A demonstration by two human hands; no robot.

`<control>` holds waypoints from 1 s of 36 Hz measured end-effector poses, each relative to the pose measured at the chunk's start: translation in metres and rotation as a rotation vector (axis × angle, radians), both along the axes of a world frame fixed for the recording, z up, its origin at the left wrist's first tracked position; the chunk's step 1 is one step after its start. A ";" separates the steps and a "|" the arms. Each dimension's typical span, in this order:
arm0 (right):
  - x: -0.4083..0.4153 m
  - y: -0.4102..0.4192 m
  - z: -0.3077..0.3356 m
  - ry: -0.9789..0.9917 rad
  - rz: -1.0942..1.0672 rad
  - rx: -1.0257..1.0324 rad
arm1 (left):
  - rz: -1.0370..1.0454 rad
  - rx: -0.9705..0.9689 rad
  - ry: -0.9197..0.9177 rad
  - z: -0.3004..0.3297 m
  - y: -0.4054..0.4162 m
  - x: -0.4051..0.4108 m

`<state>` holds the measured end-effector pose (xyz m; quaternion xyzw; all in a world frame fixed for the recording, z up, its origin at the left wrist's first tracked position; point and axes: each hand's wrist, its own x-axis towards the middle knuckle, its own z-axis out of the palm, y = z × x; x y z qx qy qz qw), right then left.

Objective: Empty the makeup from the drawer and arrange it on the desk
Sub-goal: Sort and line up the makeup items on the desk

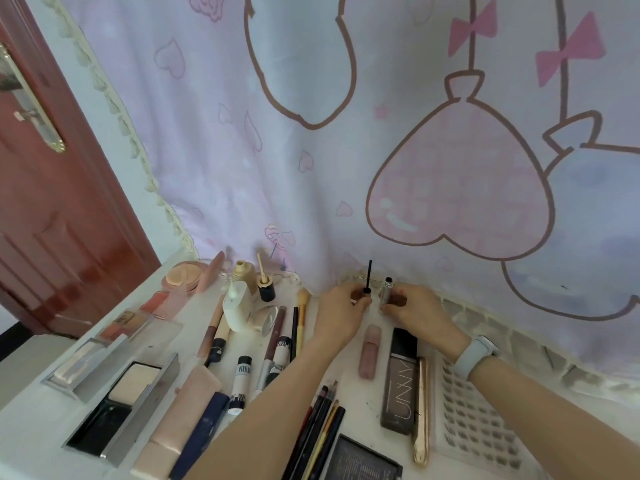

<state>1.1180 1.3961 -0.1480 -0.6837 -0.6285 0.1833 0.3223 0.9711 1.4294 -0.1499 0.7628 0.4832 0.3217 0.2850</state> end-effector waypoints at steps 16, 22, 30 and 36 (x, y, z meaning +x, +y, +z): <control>-0.006 0.002 -0.005 0.046 0.018 0.036 | -0.049 -0.046 0.021 -0.001 0.005 -0.001; -0.007 0.004 -0.006 0.056 0.019 0.038 | -0.040 -0.039 0.021 0.000 0.005 -0.005; -0.009 0.004 -0.006 0.096 0.022 -0.005 | -0.033 -0.022 0.055 0.000 0.004 -0.005; -0.007 -0.002 -0.005 0.100 0.005 -0.062 | 0.005 -0.026 0.019 0.000 -0.004 -0.012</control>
